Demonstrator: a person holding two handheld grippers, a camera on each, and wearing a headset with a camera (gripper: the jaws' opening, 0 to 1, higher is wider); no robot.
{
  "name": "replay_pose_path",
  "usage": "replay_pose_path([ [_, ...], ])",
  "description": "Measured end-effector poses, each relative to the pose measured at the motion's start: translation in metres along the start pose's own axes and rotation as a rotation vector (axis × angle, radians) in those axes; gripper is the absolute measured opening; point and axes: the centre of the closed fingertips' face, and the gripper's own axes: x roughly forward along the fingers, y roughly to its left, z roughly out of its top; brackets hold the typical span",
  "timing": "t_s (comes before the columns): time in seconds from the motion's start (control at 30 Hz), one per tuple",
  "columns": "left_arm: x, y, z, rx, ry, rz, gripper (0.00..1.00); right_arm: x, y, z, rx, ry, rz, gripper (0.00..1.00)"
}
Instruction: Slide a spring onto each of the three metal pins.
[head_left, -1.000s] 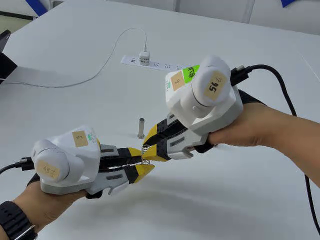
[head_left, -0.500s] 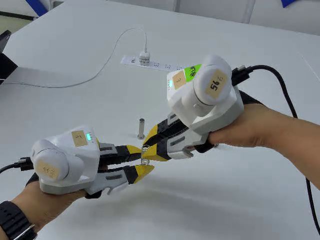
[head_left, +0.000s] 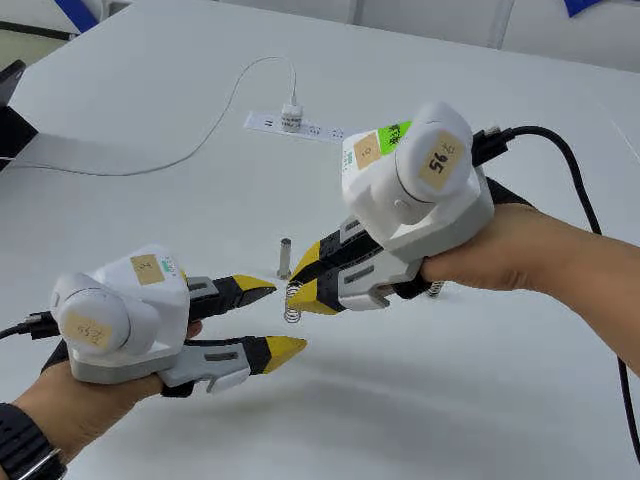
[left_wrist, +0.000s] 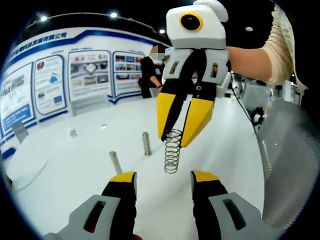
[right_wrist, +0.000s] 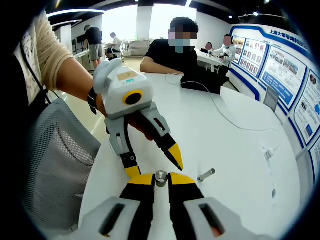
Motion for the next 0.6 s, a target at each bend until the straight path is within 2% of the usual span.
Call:
replay_pose_path([
  [0.33, -0.004, 0.011, -0.006, -0.026, 0.014, 0.042, 0.61, -0.003, -0.009, 0.0, 0.012, -0.008, -0.02, 0.12],
  [0.6, -0.006, 0.014, -0.008, -0.033, 0.019, 0.055, 0.66, -0.005, -0.018, 0.002, 0.021, -0.013, -0.038, 0.12],
])
